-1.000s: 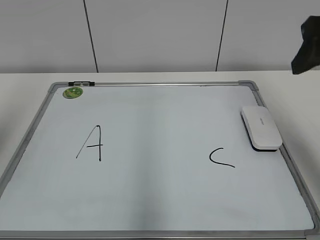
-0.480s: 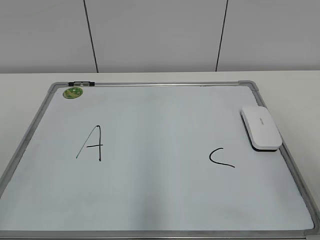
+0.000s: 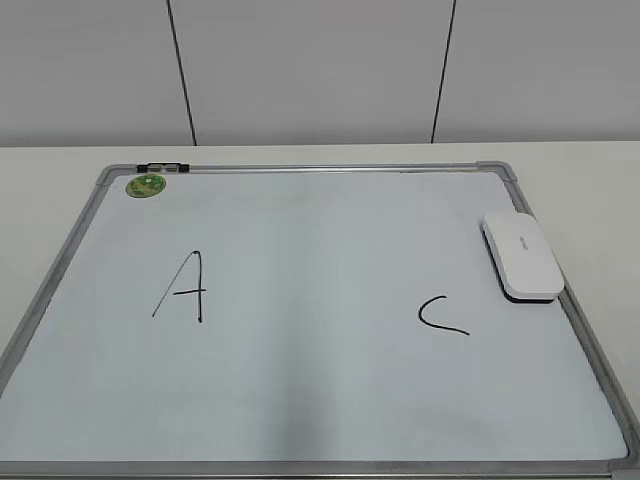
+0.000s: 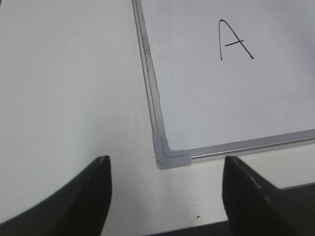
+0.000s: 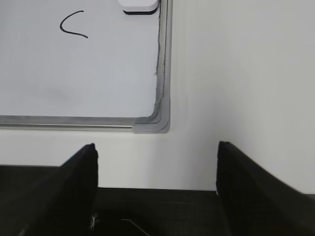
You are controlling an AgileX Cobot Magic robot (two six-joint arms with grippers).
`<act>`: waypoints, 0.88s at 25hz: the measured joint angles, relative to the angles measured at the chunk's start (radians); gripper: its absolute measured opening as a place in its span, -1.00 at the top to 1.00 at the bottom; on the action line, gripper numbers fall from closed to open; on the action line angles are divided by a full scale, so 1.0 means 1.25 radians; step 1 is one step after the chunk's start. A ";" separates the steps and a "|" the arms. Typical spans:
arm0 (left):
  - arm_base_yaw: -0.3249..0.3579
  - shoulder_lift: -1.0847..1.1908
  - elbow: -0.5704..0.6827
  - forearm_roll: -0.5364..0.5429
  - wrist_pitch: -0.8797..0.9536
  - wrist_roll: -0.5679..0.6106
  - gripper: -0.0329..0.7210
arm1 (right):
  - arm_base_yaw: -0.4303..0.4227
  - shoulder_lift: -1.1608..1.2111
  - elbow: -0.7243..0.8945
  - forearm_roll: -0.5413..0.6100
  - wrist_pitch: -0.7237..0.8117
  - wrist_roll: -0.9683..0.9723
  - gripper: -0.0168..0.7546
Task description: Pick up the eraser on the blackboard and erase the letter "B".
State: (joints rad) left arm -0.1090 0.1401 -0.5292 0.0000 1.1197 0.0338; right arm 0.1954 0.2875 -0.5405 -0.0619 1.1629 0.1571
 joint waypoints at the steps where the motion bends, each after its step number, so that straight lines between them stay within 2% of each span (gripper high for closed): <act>1: 0.000 -0.003 0.000 0.000 0.000 0.000 -0.45 | 0.000 -0.026 0.015 -0.012 -0.002 0.000 -0.48; 6: 0.000 -0.009 0.010 0.000 -0.005 0.000 -0.45 | 0.000 -0.094 0.039 -0.022 -0.009 0.000 -0.48; 14: 0.000 -0.009 0.014 0.000 -0.008 0.000 -0.45 | 0.000 -0.097 0.041 -0.024 -0.012 -0.006 -0.48; 22: 0.000 -0.009 0.014 0.000 -0.009 0.000 -0.41 | 0.000 -0.097 0.041 0.056 -0.014 -0.117 -0.48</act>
State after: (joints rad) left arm -0.1090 0.1291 -0.5123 0.0000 1.1079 0.0338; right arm 0.1954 0.1657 -0.4897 0.0083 1.1454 0.0114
